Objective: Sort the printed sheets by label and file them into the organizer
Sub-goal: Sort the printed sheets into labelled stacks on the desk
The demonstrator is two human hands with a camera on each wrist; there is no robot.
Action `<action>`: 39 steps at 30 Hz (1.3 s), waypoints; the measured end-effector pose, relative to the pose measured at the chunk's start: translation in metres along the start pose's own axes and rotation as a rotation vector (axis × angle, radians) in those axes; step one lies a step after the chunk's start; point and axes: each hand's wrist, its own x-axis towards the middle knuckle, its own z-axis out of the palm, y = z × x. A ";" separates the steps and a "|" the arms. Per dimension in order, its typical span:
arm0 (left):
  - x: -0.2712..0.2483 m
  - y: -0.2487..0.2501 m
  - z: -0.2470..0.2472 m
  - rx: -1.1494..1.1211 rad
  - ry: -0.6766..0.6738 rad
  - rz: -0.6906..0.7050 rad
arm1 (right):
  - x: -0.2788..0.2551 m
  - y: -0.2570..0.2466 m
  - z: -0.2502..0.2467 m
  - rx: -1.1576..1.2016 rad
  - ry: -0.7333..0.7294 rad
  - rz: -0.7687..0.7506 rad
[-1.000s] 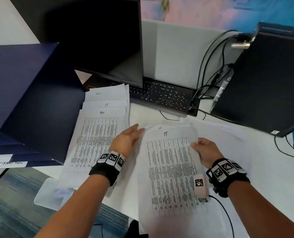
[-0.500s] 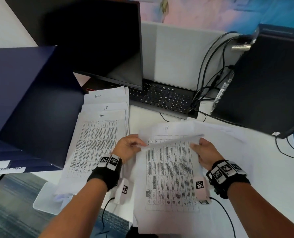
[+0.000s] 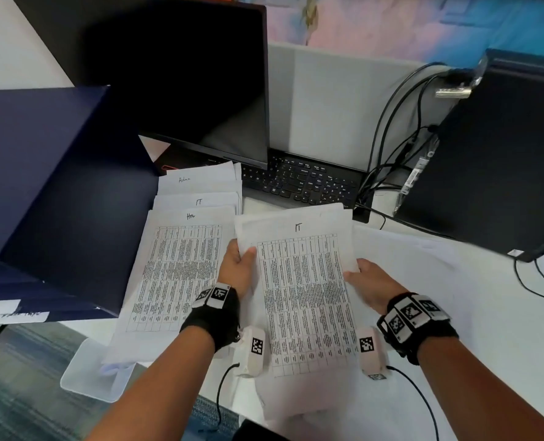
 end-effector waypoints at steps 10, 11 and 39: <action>0.009 -0.018 -0.004 0.121 0.177 0.049 | 0.013 0.004 0.009 0.076 0.362 -0.082; 0.010 -0.018 -0.004 0.102 0.173 0.034 | 0.013 0.004 0.009 0.074 0.354 -0.078; 0.034 -0.015 -0.028 1.141 0.101 -0.169 | 0.020 -0.004 0.012 -0.280 0.157 0.010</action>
